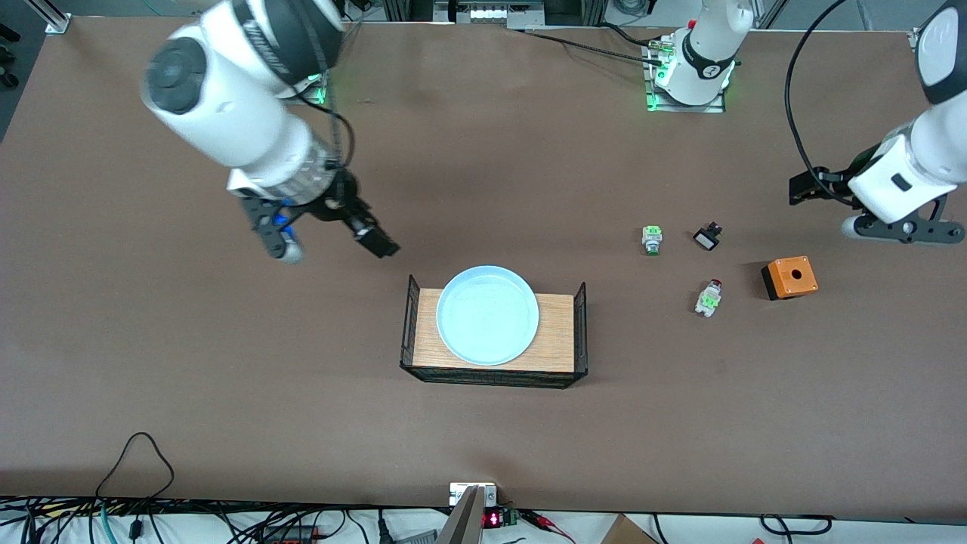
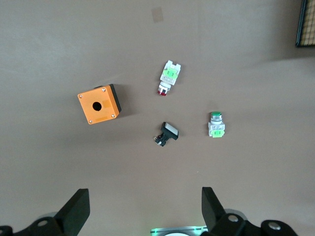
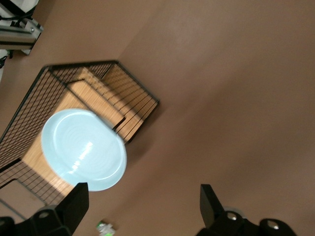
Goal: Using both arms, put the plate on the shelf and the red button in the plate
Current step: 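Withdraw the right gripper while the left gripper reaches the red-capped switch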
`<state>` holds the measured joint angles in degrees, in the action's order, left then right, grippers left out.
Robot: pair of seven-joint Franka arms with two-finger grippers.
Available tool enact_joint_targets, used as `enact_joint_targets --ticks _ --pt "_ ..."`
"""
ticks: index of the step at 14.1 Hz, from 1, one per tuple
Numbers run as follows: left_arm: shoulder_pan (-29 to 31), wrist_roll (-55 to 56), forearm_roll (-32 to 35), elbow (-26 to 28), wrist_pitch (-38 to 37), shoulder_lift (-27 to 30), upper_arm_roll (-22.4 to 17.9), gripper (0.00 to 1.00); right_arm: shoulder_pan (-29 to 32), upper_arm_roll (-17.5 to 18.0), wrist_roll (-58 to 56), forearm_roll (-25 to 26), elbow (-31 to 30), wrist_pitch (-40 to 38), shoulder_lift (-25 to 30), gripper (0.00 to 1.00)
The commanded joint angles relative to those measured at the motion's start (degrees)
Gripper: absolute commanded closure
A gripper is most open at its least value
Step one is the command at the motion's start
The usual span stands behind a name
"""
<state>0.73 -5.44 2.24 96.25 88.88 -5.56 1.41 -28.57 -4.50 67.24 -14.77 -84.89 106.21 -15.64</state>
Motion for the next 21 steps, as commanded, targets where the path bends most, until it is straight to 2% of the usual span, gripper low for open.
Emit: enact_joint_targets --ticks 1,4,7,8,10,13,16,21 --pt "0.2 -3.0 0.0 -0.9 1.2 -4.4 0.8 0.00 4.9 0.6 -13.7 5.8 -0.4 -7.1 1.7 0.00" --pt "0.7 -9.0 0.0 0.6 7.9 -8.5 0.8 0.00 11.8 0.6 -30.4 9.3 -0.4 -10.1 2.5 0.00" --pt "0.1 -10.8 0.3 2.2 15.4 -13.0 0.8 0.00 17.7 0.6 -42.3 12.9 -0.4 -10.8 2.9 0.00" --pt "0.1 -11.6 0.3 3.3 18.1 -14.1 0.9 0.00 18.4 0.6 -45.9 15.4 -0.4 -10.8 2.9 0.00" --pt "0.1 -14.5 0.2 8.9 26.6 -14.7 0.9 0.00 19.4 0.6 -53.0 20.5 -0.4 -10.6 3.4 0.00" --pt "-1.2 -14.9 0.3 14.8 37.3 -16.1 0.9 0.00 22.1 0.8 -54.7 21.3 -0.4 -10.4 4.1 0.00" --pt "-1.4 -18.7 0.4 15.4 44.0 -19.8 0.9 0.00 25.2 1.1 -57.1 20.7 -0.5 -8.9 4.1 0.00" --pt "-1.1 -22.2 0.6 15.6 48.9 -23.5 0.9 0.00 27.2 1.4 -60.1 20.5 -1.1 -9.0 6.4 0.00"
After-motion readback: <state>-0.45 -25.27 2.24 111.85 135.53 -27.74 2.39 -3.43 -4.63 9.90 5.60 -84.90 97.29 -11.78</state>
